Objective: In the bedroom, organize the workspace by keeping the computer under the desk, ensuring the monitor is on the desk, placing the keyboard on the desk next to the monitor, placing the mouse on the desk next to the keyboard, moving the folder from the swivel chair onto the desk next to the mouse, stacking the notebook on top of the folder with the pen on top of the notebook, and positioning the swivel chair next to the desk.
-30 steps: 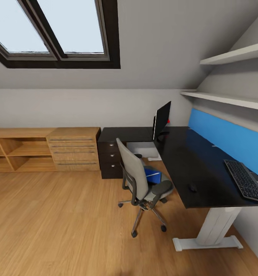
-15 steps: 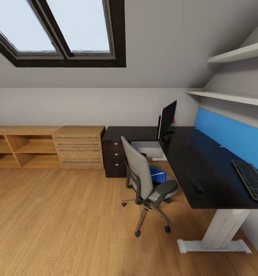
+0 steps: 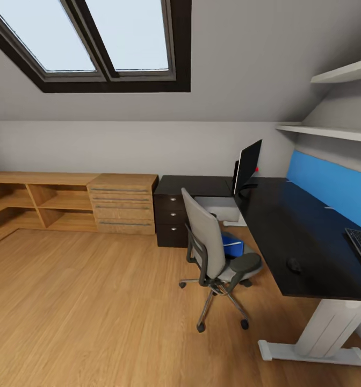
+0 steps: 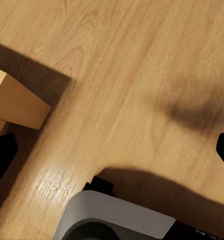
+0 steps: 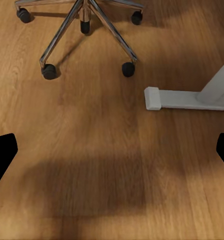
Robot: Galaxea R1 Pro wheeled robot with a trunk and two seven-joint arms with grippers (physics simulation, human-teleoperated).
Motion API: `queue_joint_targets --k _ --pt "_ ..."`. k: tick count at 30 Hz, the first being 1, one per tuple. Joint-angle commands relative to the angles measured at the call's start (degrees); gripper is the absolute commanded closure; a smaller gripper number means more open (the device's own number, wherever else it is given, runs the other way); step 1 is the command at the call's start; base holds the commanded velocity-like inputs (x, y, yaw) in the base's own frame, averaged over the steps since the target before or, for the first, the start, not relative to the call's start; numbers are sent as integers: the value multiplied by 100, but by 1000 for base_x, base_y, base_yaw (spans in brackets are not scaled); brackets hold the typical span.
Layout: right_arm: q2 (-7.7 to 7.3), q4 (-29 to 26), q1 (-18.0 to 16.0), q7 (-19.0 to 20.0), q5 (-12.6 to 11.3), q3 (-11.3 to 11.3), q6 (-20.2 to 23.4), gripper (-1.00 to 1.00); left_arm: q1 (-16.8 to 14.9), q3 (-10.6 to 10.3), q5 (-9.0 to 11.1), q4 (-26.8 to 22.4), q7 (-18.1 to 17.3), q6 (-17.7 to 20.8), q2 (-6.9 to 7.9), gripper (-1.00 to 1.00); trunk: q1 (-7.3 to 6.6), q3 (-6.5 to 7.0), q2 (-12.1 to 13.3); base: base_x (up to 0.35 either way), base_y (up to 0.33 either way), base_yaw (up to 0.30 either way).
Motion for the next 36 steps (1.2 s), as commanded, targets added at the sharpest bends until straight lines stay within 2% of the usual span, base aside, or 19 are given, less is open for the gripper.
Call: queue_joint_targets --k 1,9,15,18,19,21,24,25,26,29,31,36 --pt "2 4 -4 -27 24 3 -10 -100 -4 42 -29 2 5 -15 -1 -100 23 -25 -45 0 0 18" --pt "3 -1 -4 -20 33 12 -3 -100 -5 24 -41 -35 5 -6 -9 -100 198 -168 -366 0 0 5" --pt "18 -74 -5 -13 28 17 -7 -100 -5 16 -51 -689 4 85 -52 -100 330 -276 -606 0 0 0" --pt "28 -289 -20 -23 2 15 40 -100 -5 14 -59 -1207 6 479 -87 -100 396 -330 -727 0 0 0" --pt "31 -441 -52 -28 -15 14 98 -100 -5 11 -62 -1502 21 799 -112 -100 418 -348 -767 0 0 0" --pt "29 -593 -110 -31 -27 14 207 -100 -8 9 -64 -1810 70 1176 -129 -100 462 -384 -847 0 0 0" --pt "21 -854 -496 -23 -36 7 799 -100 -42 6 -52 -2760 344 2443 -154 -100 528 -437 -967 0 0 0" --pt "20 -869 -594 -22 -36 7 912 -100 -70 6 -50 -2910 376 2637 -159 -100 550 -455 -1008 0 0 0" --pt "19 -878 -802 -18 -36 6 1128 -100 -149 5 -47 -3183 423 2993 -176 -100 572 -473 -1048 0 0 0" --pt "20 -843 -1109 -14 -38 5 1392 -100 -313 2 -46 -3483 468 3419 -249 -100 637 -527 -1168 0 0 0" --pt "23 -793 -1390 -12 -42 3 1573 -100 -541 -1 -48 -3644 497 3718 -351 -100 681 -563 -1248 0 0 0" --pt "27 -737 -2063 -3 -49 -3 2008 -100 -1295 -4 -44 -3796 529 4315 -503 -100 791 -653 -1449 0 0 0"
